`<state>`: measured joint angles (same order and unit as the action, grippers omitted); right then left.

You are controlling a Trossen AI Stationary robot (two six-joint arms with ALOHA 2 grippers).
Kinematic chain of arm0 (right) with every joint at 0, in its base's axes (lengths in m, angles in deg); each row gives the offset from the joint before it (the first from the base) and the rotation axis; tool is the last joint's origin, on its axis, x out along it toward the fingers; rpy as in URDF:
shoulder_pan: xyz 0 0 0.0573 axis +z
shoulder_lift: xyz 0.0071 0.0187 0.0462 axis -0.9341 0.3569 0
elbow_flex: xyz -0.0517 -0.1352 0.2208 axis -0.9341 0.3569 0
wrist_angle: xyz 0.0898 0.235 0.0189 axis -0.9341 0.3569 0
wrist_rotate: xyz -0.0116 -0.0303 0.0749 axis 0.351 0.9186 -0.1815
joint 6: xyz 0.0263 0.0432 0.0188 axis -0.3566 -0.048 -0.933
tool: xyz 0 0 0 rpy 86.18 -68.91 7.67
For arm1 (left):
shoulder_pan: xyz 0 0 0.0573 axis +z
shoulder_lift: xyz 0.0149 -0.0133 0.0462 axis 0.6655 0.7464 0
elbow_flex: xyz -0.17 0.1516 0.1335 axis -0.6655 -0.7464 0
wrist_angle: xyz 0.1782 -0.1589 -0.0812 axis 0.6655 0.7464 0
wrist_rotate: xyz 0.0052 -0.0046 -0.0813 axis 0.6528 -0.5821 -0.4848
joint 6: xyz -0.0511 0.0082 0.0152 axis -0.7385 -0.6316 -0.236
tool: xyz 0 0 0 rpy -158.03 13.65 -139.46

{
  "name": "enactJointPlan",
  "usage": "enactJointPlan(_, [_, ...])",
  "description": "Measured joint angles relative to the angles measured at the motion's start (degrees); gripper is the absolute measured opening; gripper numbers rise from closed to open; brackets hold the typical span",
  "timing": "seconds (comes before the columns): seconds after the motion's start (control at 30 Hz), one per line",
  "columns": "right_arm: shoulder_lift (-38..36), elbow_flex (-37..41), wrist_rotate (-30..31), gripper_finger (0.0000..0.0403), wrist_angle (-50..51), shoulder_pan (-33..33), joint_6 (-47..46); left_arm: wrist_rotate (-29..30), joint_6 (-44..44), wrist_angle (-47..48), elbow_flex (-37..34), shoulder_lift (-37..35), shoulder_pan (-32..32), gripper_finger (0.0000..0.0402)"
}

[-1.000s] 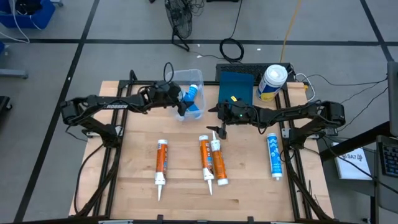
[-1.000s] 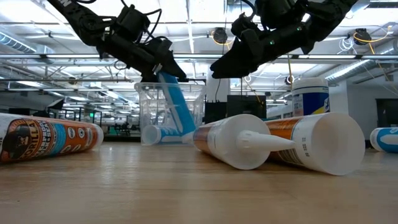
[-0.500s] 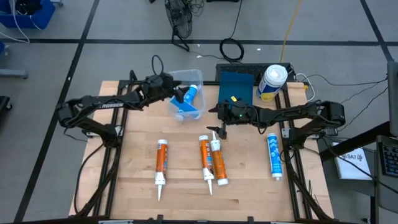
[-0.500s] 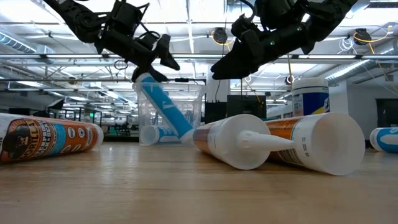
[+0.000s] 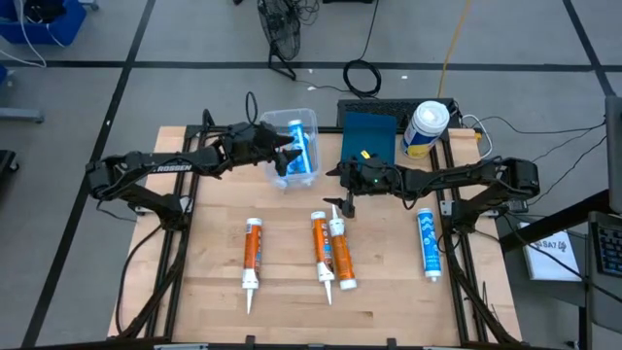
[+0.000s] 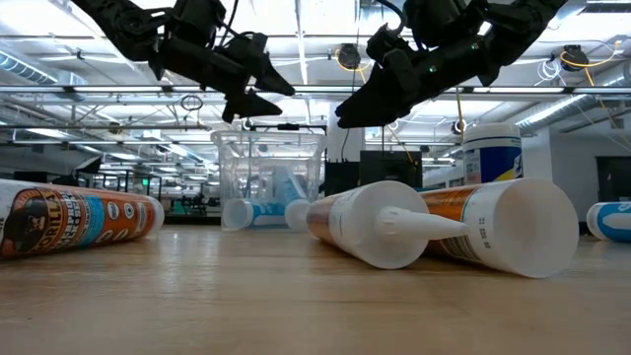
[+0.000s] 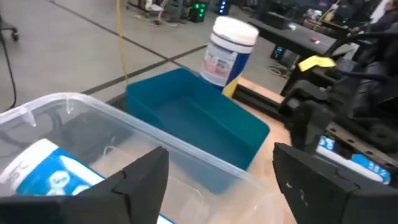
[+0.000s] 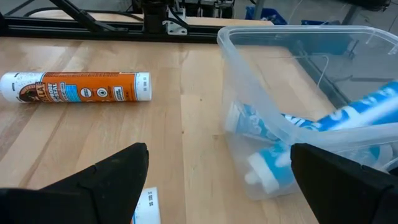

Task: Pick & place silicon tubes, Sealant and Lysol wipes
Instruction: Put the blue sealant into the transparent bin

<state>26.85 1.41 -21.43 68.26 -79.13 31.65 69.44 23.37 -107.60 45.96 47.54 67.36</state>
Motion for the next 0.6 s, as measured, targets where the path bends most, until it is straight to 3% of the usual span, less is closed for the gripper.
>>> enactJointPlan(0.13, [0.0, 0.0, 0.0, 0.0369, 0.8, 0.0, 0.1, -0.4, 2.4, 0.1, 0.0, -0.1, -1.7, 0.0262])
enactJointPlan(0.27, [-0.5, 0.0, 0.0, 0.0369, 5.1, 0.1, 0.7, -6.2, 8.0, 0.0, 0.0, -0.3, -3.8, 0.0249])
enactJointPlan(0.4, [-7.4, -0.1, 0.2, 0.0368, 16.8, 1.7, 0.9, -14.4, 12.0, 0.1, 0.0, -0.8, -6.3, 0.0239])
enactJointPlan(0.6, [-19.8, -0.1, 0.2, 0.0368, 37.9, 6.0, -11.3, -16.0, 14.9, 0.8, 0.0, -1.0, -9.1, 0.0236])
